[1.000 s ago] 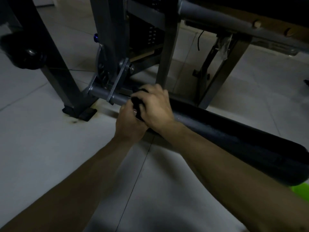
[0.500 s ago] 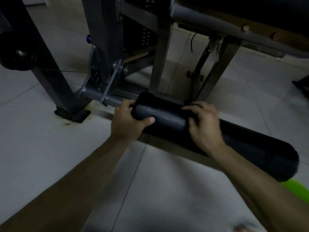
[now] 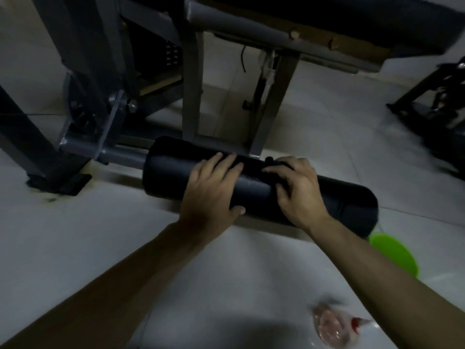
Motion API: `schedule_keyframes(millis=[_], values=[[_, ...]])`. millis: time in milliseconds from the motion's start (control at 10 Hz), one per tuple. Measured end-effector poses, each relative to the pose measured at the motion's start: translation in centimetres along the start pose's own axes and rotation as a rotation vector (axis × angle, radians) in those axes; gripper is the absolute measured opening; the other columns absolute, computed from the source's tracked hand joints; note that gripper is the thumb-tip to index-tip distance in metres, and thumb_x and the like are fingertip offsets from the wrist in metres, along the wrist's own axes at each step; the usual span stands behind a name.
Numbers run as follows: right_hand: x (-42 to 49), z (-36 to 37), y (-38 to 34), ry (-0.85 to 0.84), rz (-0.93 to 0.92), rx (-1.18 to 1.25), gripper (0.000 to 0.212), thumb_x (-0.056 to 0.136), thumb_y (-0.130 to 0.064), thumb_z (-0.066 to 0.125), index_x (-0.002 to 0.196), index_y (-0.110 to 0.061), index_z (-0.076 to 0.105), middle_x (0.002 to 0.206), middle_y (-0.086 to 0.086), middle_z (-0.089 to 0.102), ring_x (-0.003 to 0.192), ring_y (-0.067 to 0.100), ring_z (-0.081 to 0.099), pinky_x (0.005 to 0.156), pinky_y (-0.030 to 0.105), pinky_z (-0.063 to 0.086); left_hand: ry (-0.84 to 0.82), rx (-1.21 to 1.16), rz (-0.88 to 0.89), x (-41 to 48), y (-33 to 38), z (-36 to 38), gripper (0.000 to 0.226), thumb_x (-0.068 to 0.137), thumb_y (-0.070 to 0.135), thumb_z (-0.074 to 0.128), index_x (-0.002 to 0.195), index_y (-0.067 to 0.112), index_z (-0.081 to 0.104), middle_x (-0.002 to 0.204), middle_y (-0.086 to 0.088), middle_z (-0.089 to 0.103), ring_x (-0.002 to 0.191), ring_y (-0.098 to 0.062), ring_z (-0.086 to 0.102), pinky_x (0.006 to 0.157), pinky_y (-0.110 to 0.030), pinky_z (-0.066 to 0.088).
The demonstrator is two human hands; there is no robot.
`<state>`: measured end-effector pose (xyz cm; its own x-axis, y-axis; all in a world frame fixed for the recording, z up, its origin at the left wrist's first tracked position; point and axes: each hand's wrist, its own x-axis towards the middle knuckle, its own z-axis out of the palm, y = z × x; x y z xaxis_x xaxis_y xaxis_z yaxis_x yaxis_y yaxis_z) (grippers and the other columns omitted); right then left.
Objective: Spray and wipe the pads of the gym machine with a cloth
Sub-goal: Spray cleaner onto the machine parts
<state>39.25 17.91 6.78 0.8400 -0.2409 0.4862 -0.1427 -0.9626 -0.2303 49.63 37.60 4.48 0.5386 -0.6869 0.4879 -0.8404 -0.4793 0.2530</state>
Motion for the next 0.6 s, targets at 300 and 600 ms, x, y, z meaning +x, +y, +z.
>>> schedule_keyframes(millis=[300,600], values=[[-7.4,-8.2,11.7,0.057,0.376,-0.130,0.043,0.080,-0.013,0.054,0.117,-0.019,0.074,0.106,0.010,0.072,0.096,0.039,0.061,0.088,0.041,0.048,-0.035,0.022,0.057,1.8,4.0,3.0,0.094,0.060,0.037,0.094,0.143,0.016,0.055,0.152,-0.006,0.051,0.142,-0.030,0.043,0.119,-0.050,0.029],[-11.4,-11.8,4.7,0.176,0.458,0.621,0.060,0.094,0.000,0.069,0.144,-0.022,0.045,0.116,-0.015,0.066,0.114,0.004,0.064,0.103,0.029,0.052,-0.653,-1.498,-0.853,-1.2,16.8,1.7,0.080,0.076,0.082,0.054,0.124,0.020,0.067,0.111,-0.002,0.077,0.100,-0.022,0.074,0.075,-0.038,0.060]])
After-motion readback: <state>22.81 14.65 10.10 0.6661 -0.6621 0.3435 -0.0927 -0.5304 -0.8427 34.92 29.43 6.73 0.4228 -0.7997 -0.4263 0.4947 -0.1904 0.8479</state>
